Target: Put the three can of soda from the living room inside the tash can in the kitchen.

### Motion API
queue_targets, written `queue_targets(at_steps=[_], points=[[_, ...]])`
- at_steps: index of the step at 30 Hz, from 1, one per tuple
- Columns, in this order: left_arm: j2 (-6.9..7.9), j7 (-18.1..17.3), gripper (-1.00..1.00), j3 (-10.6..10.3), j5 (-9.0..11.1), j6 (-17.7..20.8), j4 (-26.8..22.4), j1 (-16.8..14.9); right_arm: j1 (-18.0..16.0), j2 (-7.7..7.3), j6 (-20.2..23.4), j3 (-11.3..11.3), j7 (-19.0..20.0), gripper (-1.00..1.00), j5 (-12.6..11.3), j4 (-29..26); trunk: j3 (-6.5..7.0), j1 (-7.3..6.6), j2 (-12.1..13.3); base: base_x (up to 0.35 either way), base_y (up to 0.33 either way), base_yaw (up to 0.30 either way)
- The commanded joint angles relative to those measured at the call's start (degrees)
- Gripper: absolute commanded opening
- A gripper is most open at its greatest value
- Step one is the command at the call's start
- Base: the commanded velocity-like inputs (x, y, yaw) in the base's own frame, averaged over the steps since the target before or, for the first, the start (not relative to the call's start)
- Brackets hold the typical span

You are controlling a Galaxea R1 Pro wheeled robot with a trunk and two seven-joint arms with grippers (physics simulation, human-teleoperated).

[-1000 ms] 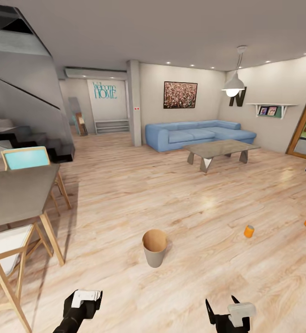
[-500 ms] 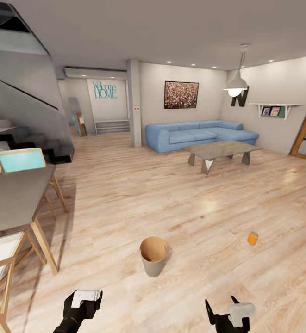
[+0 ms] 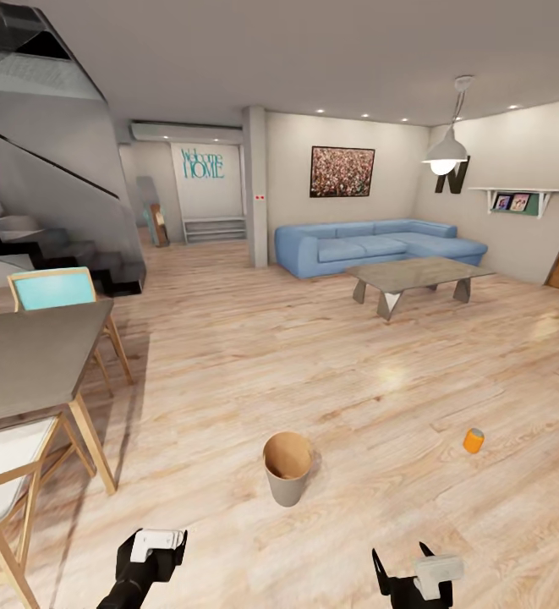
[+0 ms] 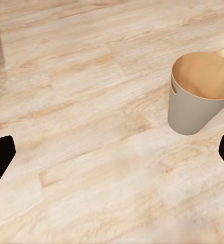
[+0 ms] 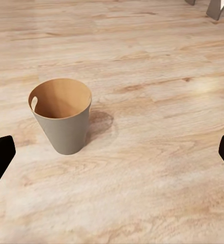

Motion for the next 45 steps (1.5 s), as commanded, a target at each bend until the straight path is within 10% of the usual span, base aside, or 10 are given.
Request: queue_targets(at_steps=[1,45], points=[[0.0,0.0,1.0,0.0,0.0,-0.13,0.0,0.0,0.0,0.0,-0.03,-0.02,0.01,1.0,0.02,0.0,0.0,0.0,0.0,0.0,0.0,0.005],[0.0,-0.02,1.0,0.0,-0.08,-0.74,0.0,0.09,0.0,0.26,0.05,0.7,-0.64,1.0,0.21,0.95,-0.58,0.0,0.0,0.158,-0.047,0.073]])
